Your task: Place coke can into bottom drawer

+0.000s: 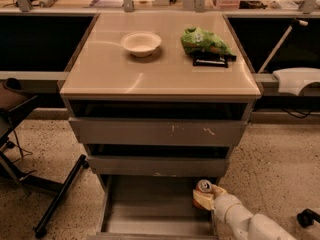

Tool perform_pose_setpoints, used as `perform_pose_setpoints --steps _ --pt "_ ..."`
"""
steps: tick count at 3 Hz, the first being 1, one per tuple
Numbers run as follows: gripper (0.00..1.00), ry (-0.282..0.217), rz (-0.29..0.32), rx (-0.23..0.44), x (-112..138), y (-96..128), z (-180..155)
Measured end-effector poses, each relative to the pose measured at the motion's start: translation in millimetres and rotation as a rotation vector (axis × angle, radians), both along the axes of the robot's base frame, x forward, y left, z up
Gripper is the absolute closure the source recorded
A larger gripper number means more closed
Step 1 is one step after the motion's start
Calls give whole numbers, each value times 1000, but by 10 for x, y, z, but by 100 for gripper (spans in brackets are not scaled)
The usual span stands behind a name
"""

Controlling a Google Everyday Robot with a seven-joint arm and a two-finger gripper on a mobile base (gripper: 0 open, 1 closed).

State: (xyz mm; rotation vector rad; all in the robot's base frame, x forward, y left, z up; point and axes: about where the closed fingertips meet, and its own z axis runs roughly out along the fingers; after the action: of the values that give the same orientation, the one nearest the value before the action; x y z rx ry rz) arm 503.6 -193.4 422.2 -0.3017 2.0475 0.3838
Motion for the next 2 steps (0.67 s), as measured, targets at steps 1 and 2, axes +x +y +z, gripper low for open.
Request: perform_pose_setpoints --steps 1,2 --pt "100 69 -69 5 -10 29 -660" --pt "100 82 -75 18 -41 73 -757"
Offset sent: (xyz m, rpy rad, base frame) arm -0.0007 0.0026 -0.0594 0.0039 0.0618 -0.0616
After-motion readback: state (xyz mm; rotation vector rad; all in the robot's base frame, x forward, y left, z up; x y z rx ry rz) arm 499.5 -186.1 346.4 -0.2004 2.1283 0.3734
